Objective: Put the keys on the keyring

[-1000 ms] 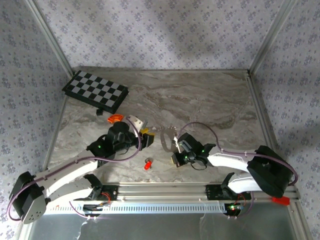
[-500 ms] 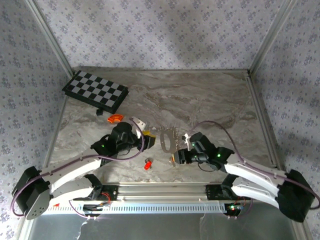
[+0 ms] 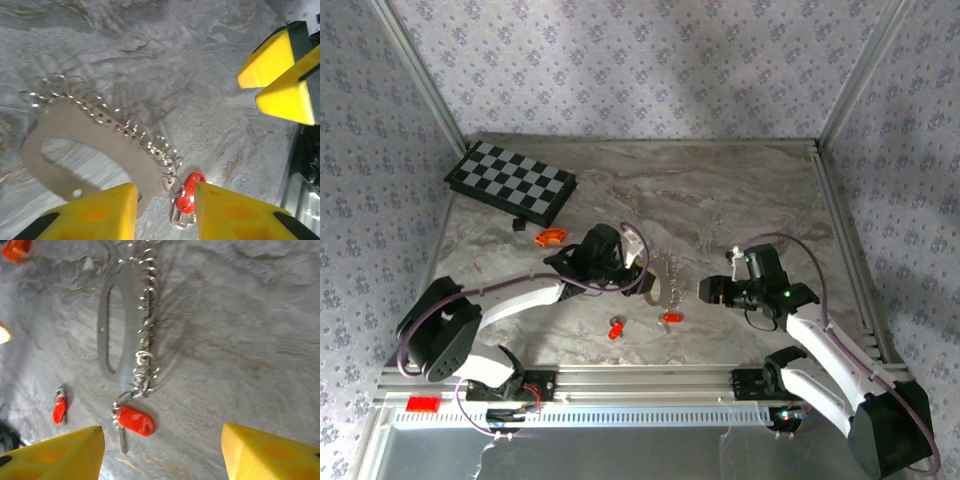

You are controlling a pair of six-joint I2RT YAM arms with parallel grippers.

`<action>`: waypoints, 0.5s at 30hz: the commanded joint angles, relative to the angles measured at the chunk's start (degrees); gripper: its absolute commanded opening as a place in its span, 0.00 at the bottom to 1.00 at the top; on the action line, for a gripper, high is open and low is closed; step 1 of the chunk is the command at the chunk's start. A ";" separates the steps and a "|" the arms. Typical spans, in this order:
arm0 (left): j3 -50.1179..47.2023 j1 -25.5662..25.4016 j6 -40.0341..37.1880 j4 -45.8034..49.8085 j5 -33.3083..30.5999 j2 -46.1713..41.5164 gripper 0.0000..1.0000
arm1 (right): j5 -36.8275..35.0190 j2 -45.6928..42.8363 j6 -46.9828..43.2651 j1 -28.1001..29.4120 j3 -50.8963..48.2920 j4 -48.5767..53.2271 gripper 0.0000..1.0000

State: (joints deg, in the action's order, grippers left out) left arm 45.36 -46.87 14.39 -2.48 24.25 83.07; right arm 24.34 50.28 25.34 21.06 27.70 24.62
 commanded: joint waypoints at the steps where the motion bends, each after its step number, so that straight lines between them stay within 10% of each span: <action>1: 2.74 0.31 -0.85 1.64 5.56 1.74 0.34 | 5.24 2.68 -4.49 2.02 2.34 -0.39 0.62; 15: -3.72 2.06 4.47 -3.53 8.86 -6.60 0.34 | 4.54 18.46 -7.18 8.75 1.60 -13.11 0.52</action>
State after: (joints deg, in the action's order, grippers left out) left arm 42.63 -45.43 17.52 -3.99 31.07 78.67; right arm 28.34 66.74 19.75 29.02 28.49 15.05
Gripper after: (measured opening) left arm 0.342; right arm 0.527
